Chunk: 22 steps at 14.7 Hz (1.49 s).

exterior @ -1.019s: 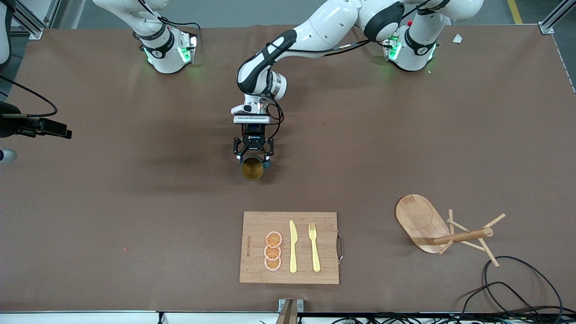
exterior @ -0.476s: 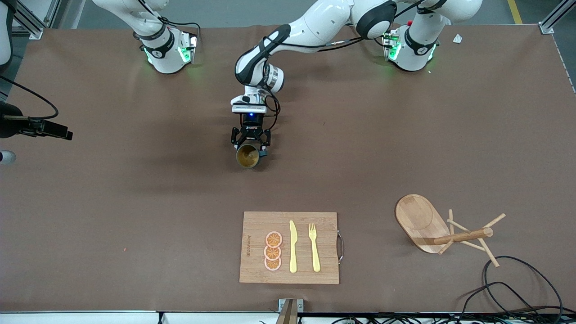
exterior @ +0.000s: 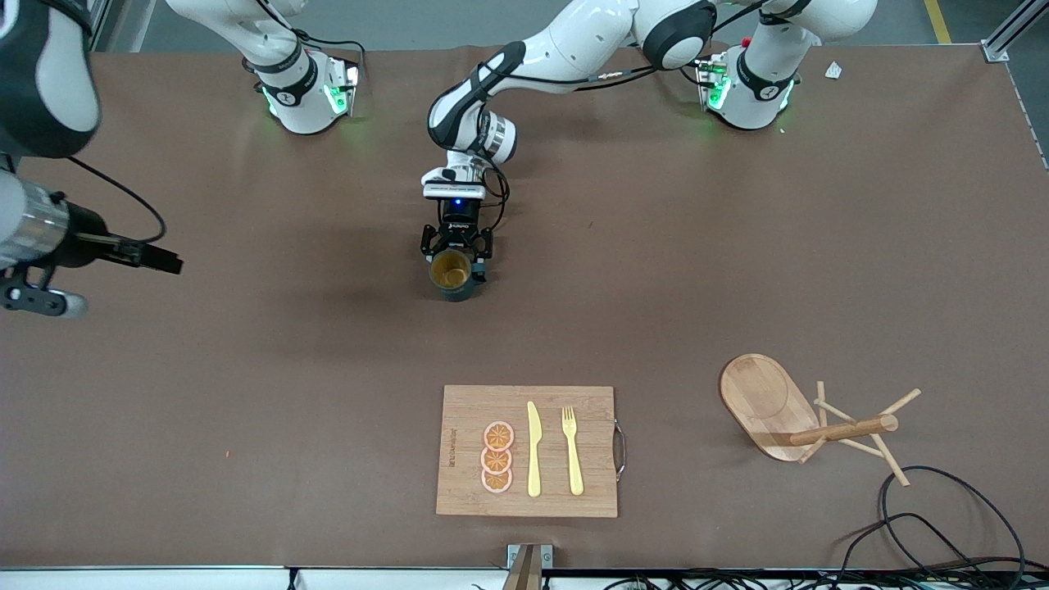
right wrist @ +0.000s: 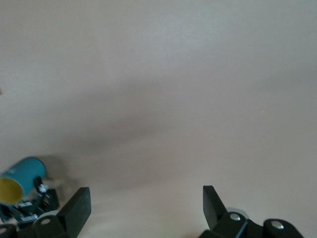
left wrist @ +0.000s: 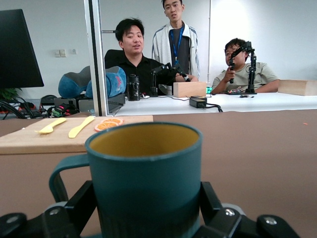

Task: Transfer cup from left to right arm and place
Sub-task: 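Lower the mug onto the table while the right gripper approaches, then open the left gripper and raise it while the right gripper grasps mug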

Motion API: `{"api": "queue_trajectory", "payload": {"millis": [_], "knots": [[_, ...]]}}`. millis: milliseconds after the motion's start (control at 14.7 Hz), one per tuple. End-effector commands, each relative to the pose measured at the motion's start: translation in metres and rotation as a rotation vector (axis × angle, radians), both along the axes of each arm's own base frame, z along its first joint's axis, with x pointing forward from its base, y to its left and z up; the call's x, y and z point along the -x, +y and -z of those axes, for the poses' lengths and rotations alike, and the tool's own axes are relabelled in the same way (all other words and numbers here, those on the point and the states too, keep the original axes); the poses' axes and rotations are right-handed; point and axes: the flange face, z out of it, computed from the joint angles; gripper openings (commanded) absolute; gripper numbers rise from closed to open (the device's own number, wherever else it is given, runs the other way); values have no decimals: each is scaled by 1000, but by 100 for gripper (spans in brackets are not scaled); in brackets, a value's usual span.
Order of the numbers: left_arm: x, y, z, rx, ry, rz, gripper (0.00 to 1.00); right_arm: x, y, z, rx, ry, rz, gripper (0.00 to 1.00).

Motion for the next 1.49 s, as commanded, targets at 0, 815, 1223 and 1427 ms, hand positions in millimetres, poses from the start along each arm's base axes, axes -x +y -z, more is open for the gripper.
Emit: {"api": "queue_trajectory", "payload": {"millis": [0, 815, 1223, 1427], "knots": [[14, -8, -5, 34, -18, 13, 100, 5, 43, 19, 25, -4, 91, 100], [90, -34, -136, 102, 236, -325, 100, 29, 132, 122, -75, -57, 142, 100], [105, -28, -271, 115, 433, -461, 100, 44, 193, 162, -73, -83, 62, 100], [84, -10, -340, 159, 519, -523, 100, 52, 220, 174, -48, -81, 221, 100]]}}
